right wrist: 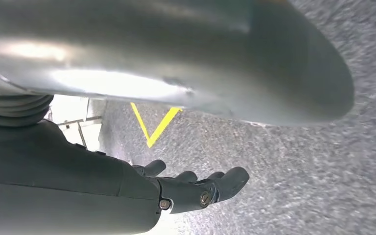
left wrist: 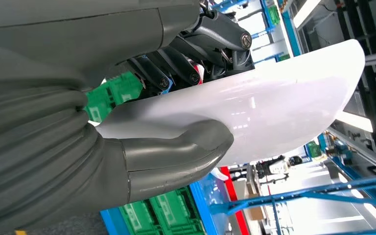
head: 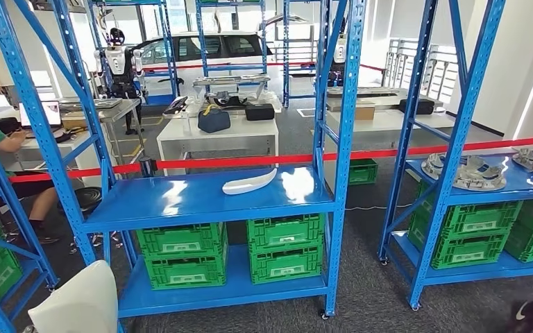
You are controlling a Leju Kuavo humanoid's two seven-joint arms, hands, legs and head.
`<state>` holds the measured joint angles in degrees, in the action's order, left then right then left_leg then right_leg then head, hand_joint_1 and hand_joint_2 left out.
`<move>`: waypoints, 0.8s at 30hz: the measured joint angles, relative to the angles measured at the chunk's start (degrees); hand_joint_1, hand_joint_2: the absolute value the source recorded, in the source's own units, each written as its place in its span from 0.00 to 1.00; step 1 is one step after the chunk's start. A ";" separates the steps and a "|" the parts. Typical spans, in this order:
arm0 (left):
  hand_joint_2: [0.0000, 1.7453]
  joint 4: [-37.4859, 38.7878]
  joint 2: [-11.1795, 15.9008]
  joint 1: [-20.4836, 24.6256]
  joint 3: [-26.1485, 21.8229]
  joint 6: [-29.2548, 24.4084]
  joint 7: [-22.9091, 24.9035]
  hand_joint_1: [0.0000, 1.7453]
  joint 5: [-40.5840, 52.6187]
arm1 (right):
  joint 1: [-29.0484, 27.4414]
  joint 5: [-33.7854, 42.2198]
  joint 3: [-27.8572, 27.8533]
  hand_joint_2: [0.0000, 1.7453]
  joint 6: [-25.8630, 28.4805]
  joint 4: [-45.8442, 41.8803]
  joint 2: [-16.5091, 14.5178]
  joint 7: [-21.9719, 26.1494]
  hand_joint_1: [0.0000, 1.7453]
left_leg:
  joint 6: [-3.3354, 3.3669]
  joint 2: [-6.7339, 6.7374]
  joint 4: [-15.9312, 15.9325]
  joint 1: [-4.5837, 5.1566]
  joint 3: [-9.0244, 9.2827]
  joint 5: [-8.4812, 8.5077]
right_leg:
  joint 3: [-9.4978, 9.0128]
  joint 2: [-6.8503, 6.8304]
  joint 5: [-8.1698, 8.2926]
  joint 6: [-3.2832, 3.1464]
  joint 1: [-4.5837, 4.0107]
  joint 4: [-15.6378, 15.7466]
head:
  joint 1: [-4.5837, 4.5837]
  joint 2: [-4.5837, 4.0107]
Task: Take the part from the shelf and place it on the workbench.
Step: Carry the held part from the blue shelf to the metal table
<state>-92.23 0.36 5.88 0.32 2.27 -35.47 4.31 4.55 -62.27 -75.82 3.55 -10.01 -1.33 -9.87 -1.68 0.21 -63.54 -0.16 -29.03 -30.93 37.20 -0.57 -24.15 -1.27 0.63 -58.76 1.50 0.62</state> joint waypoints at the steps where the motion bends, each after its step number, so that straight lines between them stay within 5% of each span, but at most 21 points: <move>1: 1.00 -0.90 0.03 -0.43 -0.39 0.21 0.33 1.00 0.40 | -0.04 0.02 -0.01 0.00 -0.23 0.00 -0.07 0.02 0.00 | 0.31 -0.02 3.89 0.15 2.62 -1.01 | 0.21 -0.01 0.52 0.26 -0.04 -0.02 | -0.01 0.01; 3: 1.00 -2.64 0.24 -1.56 -1.14 0.57 1.04 1.00 1.38 | -0.12 0.29 -0.02 0.00 -0.37 0.01 -0.43 0.16 0.00 | 1.06 -0.03 7.82 0.54 4.58 -2.17 | 0.34 -0.08 1.72 1.01 -0.03 0.33 | -0.04 0.02; 5: 1.00 -3.89 0.52 -2.56 -1.66 0.86 1.82 1.00 2.17 | -0.27 0.70 -0.05 0.00 -0.62 0.01 -1.02 0.45 0.00 | 2.07 0.12 7.97 0.45 3.43 -0.91 | 0.77 0.00 1.53 1.74 0.18 0.20 | -0.08 0.01; 7: 1.00 -4.59 0.81 -2.92 -1.82 1.20 2.46 1.00 2.71 | -0.41 1.19 -0.10 0.00 -0.85 0.02 -1.83 0.77 0.00 | 2.94 0.25 8.08 0.24 1.79 0.70 | 2.08 0.18 -3.19 2.16 0.28 -3.47 | -0.18 -0.01; 9: 1.00 -4.73 1.20 -2.94 -1.86 1.44 2.92 1.00 2.93 | -0.31 1.84 -0.22 0.00 -0.59 0.02 -2.72 0.90 0.00 | 3.22 0.27 7.87 0.33 -0.12 2.22 | 3.63 0.27 -9.03 2.34 0.25 -10.78 | -0.30 -0.01; 10: 1.00 -4.59 1.38 -2.96 -1.87 1.46 3.04 1.00 2.92 | -0.24 2.12 -0.30 0.00 -0.42 0.03 -3.13 0.94 0.00 | 3.18 0.30 7.66 0.38 -1.11 2.97 | 3.94 0.28 -10.13 2.39 0.25 -14.07 | -0.34 -0.01; 12: 1.00 -4.12 1.71 -3.03 -1.88 1.44 3.05 1.00 2.88 | -0.20 2.37 -0.44 0.00 -0.32 0.04 -3.73 1.01 0.00 | 2.99 0.35 6.88 0.40 -3.33 4.27 | 2.30 0.28 -8.10 2.36 0.24 -15.93 | -0.37 -0.01; 14: 1.00 -3.61 1.98 -3.08 -1.91 1.15 2.62 1.00 2.72 | -0.14 2.42 -0.51 0.00 -0.33 0.04 -4.08 0.92 0.00 | 2.59 0.37 5.69 0.37 -5.65 5.20 | -2.83 0.29 -5.85 2.14 0.24 -10.19 | -0.41 -0.01; 16: 1.00 -2.98 2.11 -2.95 -1.98 0.81 2.32 1.00 1.96 | -0.01 2.20 -0.51 0.00 -0.38 0.04 -4.25 0.45 0.00 | 1.94 0.45 4.61 0.44 -7.16 5.94 | -7.91 0.37 -7.28 1.68 0.02 -2.39 | -0.46 -0.01; 19: 1.00 -1.51 2.14 -2.56 -2.03 0.75 2.38 1.00 0.83 | -0.11 1.69 -0.51 0.00 -0.88 0.04 -4.36 -0.31 0.00 | 0.88 0.57 4.59 0.43 -7.82 7.34 | -8.73 0.39 -7.94 0.73 -0.20 0.69 | -0.46 -0.01; 21: 1.00 -0.68 2.19 -2.49 -2.04 0.77 2.39 1.00 0.66 | -0.19 1.61 -0.51 0.00 -1.12 0.03 -4.44 -0.37 0.00 | 0.15 0.36 3.56 0.26 -8.66 5.70 | -7.62 0.17 -6.60 -0.14 -0.03 0.91 | -0.40 0.00; 24: 1.00 0.14 2.27 -2.38 -2.04 0.79 2.38 1.00 0.63 | -0.28 1.58 -0.51 0.00 -1.16 0.02 -4.48 -0.36 0.00 | -0.84 0.09 -5.18 -0.08 -10.76 -2.45 | -5.20 -0.02 -4.42 -0.76 0.04 0.97 | -0.20 0.00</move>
<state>-92.09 2.62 3.50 -1.73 3.06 -33.09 4.94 4.28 -60.69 -76.32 2.39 -9.99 -5.81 -10.23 -2.52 0.30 -68.72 -0.25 -39.79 -33.38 32.00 -0.59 -28.57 -2.03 0.67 -57.79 1.30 0.62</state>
